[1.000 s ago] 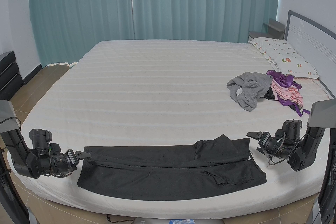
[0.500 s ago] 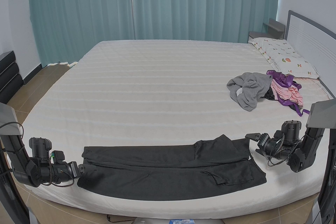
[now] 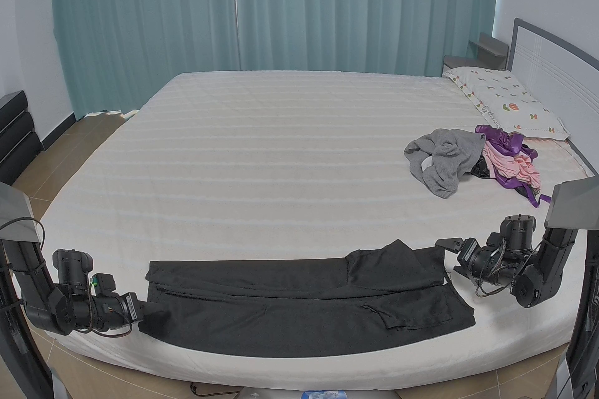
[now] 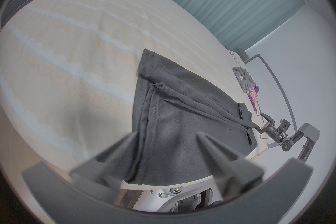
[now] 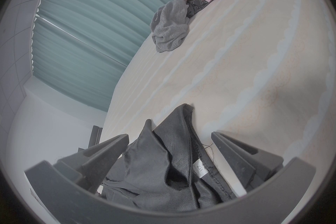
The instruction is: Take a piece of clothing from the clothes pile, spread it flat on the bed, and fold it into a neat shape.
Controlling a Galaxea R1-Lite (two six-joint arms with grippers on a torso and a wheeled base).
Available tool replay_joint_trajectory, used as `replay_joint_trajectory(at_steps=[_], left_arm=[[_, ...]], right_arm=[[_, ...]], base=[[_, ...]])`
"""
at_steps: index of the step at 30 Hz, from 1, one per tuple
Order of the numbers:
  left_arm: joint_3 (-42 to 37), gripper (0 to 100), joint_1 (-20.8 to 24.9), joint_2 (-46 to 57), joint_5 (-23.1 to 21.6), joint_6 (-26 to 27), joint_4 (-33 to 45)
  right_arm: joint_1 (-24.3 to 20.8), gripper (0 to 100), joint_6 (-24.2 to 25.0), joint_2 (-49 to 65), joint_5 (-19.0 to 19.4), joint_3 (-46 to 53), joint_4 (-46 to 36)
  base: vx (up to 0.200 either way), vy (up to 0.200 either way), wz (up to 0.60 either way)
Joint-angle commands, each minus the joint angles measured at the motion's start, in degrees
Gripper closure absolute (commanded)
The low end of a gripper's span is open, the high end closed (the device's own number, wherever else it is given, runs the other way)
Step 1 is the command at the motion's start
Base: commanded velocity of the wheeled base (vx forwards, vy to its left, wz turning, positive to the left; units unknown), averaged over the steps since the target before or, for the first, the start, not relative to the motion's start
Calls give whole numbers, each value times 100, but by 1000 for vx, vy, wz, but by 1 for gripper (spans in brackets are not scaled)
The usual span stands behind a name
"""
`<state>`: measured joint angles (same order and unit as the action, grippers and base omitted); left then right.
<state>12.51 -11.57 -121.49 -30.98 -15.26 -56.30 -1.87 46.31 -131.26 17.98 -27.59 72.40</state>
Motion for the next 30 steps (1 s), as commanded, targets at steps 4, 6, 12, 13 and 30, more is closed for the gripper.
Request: replay_joint_trajectory(at_steps=[4, 6, 12, 13, 30], left_arm=[[-178, 100, -276, -24, 21, 32, -4], [-275, 100, -267, 20, 21, 76, -4], [-600, 100, -276, 38, 197, 322, -31], [-600, 100, -276, 38, 197, 322, -31], [-706, 100, -557, 196, 259, 305, -294]], right_arm=[[2, 0, 1, -5, -5, -1, 2], [2, 0, 1, 4, -5, -1, 2], [11, 0, 9, 4, -5, -10, 2], [11, 0, 9, 4, -5, -10, 2], [11, 0, 9, 4, -5, -1, 2]], base=[[0, 0, 0], [0, 0, 0], [0, 0, 0], [0, 0, 0], [0, 0, 0]])
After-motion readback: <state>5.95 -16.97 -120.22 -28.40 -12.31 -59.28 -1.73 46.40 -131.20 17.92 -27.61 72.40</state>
